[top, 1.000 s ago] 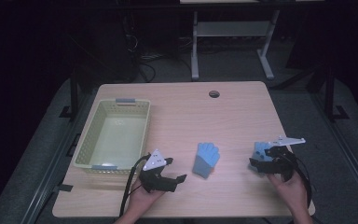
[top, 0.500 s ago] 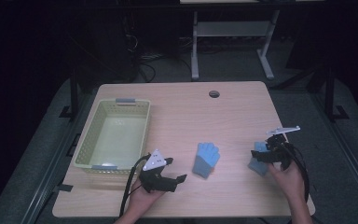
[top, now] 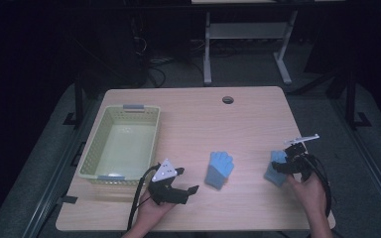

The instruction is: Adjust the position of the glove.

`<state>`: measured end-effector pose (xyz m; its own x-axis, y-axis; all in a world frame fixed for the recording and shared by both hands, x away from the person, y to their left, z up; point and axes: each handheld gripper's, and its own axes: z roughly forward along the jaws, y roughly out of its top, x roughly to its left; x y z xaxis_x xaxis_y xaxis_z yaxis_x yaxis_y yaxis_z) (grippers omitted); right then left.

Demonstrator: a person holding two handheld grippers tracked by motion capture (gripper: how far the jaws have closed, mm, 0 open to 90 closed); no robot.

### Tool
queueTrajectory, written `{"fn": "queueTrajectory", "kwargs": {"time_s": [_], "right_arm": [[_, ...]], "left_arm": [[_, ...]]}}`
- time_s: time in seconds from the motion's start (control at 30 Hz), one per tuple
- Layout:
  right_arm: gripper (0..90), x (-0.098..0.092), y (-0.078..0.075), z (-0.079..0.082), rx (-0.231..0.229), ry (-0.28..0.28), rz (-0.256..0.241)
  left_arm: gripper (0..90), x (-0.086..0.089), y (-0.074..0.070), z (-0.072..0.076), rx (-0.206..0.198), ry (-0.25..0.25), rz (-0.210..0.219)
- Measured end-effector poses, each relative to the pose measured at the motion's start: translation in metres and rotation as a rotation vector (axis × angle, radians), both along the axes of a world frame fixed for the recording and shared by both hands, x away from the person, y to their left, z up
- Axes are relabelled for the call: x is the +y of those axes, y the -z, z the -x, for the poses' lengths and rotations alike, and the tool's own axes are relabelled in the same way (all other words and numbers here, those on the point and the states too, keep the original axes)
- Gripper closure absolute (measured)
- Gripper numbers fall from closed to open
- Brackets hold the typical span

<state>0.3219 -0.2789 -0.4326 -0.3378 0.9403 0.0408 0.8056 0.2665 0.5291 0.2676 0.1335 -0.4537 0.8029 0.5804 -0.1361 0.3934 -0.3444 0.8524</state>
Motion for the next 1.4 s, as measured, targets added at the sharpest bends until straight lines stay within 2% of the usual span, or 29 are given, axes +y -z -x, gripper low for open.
{"fn": "queueTrajectory", "kwargs": {"time_s": [0.1,0.2,0.4,0.77,1.27,1.4], "right_arm": [[45.6,0.0,0.007,-0.001,0.028,-0.002,0.013],[51.9,0.003,0.015,-0.003,0.081,-0.004,0.04],[62.1,0.005,0.017,0.001,0.043,-0.017,0.05],[76.9,0.002,0.02,0.007,0.013,-0.019,0.015],[80.6,0.002,0.018,0.012,0.013,-0.008,-0.002],[80.9,0.005,0.015,0.015,0.003,-0.026,-0.001]], "left_arm": [[18.8,0.0,0.0,0.0,-0.001,0.0,0.002],[18.8,0.0,0.0,0.0,-0.001,0.001,-0.002],[18.8,-0.001,0.0,0.002,0.002,0.0,-0.001],[18.9,-0.002,0.0,0.002,0.003,0.0,0.002],[19.0,-0.001,-0.001,0.003,-0.003,0.004,0.005],[19.0,-0.001,-0.002,0.003,-0.004,0.005,0.005]]}}
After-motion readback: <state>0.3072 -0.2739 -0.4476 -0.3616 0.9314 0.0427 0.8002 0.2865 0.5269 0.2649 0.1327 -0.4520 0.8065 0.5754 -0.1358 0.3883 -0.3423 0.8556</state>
